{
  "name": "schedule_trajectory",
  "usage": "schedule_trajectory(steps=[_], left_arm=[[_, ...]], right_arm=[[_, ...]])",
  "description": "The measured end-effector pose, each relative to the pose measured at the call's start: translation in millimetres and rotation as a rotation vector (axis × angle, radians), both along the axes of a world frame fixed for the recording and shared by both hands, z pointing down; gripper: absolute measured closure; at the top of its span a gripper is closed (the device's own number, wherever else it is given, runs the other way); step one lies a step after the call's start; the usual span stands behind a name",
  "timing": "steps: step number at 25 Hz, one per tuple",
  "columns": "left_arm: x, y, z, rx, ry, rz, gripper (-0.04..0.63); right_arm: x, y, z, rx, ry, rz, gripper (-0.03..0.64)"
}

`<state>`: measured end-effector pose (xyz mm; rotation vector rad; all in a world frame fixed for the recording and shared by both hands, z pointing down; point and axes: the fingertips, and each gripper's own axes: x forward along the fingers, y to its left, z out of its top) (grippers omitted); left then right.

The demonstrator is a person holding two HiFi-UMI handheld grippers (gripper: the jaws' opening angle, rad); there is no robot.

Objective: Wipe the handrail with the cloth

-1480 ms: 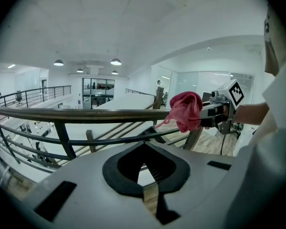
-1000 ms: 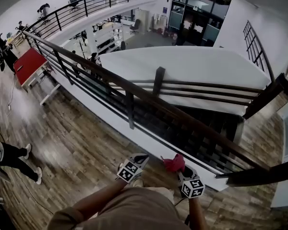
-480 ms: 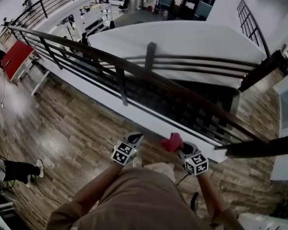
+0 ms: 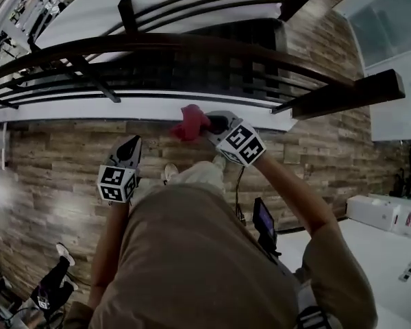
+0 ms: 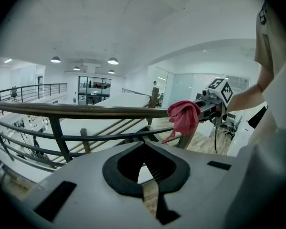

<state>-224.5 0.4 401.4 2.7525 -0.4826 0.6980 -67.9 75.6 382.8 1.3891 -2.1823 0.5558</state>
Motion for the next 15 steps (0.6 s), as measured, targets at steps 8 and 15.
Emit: schedule_trajectory(steps=[8, 15], left_arm=[[3, 9, 3, -0.005, -0.005, 0.028, 0.578], [-6, 9, 5, -0.007, -0.008, 0.035, 0.578]], right_arm=[[6, 3, -5, 0.025, 0.082, 0.035, 0.52], [-11, 9, -3, 0.025, 0.066, 0.051, 0.522]])
